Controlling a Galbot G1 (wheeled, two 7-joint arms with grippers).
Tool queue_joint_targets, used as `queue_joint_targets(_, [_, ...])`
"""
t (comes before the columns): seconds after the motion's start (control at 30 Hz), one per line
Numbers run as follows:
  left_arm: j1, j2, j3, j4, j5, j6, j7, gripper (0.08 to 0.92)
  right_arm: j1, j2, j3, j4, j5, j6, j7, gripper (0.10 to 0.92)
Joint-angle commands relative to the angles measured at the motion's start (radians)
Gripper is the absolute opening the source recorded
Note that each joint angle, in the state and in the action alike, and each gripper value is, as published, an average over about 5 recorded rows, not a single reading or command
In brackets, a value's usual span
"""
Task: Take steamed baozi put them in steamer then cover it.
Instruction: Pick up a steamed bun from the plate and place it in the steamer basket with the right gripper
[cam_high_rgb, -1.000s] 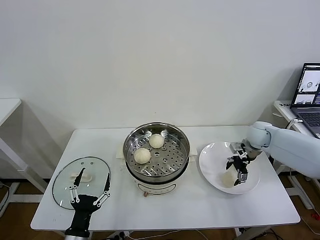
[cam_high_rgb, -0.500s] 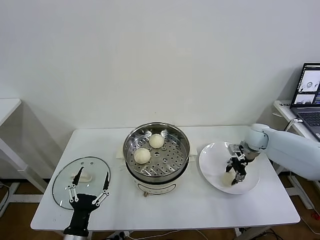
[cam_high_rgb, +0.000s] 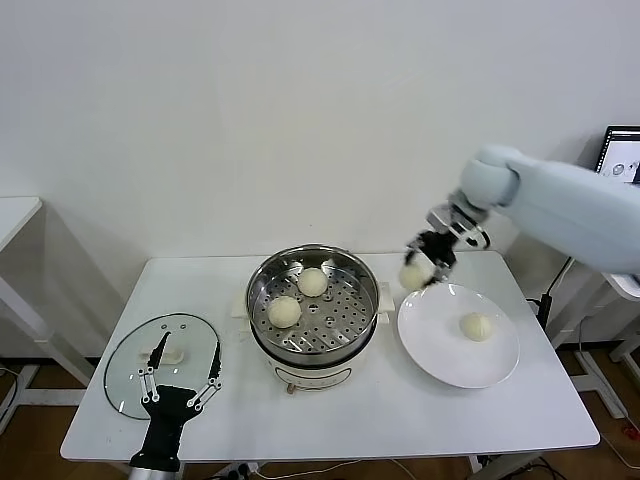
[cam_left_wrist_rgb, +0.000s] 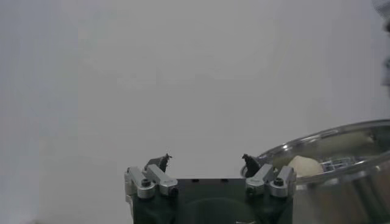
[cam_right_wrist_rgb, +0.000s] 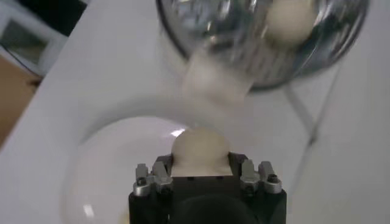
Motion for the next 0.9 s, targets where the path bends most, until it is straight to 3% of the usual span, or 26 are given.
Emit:
queue_joint_targets(0.03, [0.004, 0.0, -0.004, -0.001, 0.0, -0.006, 0.0, 0.823, 0.098, 0.253, 0.008, 0.134, -0.145, 0.351, -0.009, 0.653])
queue_joint_targets(0.33, [-0.001, -0.003, -0.006, 0.001, -0.005, -0.009, -0.001, 0.823, -0.047, 0.305, -0.02, 0.229, -0.317, 0.451, 0.012, 0.661])
queue_joint_targets(0.9, [-0.007, -0.004, -0.017, 0.015, -0.013, -0.013, -0.001, 0.823, -0.189, 0.311, 0.013, 0.178, -0.476, 0.494, 0.007, 0.693])
